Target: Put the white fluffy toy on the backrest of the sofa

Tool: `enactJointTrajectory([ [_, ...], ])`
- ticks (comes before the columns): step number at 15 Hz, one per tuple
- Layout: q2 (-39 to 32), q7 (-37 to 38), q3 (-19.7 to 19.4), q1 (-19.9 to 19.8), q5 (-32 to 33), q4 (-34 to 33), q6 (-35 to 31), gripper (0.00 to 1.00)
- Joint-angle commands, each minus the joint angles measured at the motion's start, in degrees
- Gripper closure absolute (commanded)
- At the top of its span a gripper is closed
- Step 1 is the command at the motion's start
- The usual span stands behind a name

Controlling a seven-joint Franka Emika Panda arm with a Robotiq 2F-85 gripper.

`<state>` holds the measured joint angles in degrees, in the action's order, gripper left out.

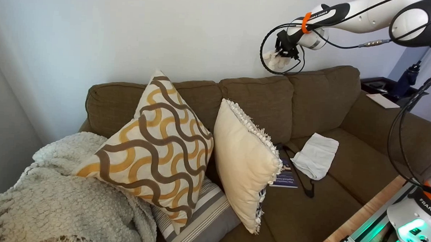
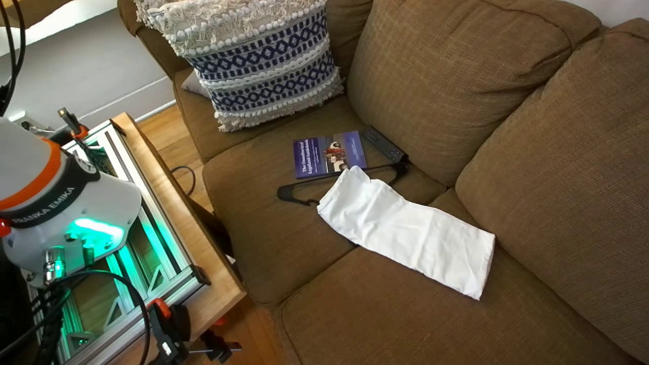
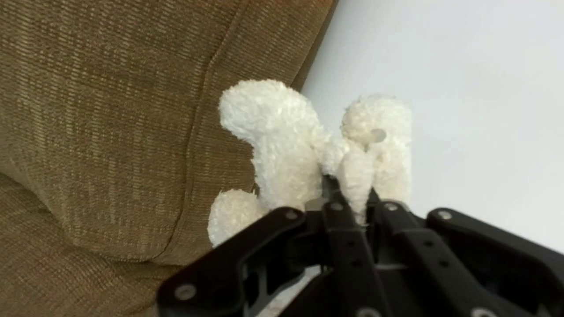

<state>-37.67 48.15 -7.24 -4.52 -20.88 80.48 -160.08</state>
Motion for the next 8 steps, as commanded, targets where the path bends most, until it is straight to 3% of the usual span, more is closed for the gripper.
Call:
enactJointTrajectory([
  [1,-7.1,1.5,1.3,-1.3,-0.4,-9.2,4.3,0.98],
  [4,-11.2,2.2,1.1,-1.6,0.2,-13.0,5.9,0.98],
  [5,-12.3,2.3,0.9,-1.7,0.4,-13.7,6.0,0.66],
  [6,-13.1,2.1,1.1,-2.1,0.2,-14.5,6.3,0.65],
  [8,-14.0,2.5,0.8,-2.3,0.4,-15.5,6.7,0.52],
])
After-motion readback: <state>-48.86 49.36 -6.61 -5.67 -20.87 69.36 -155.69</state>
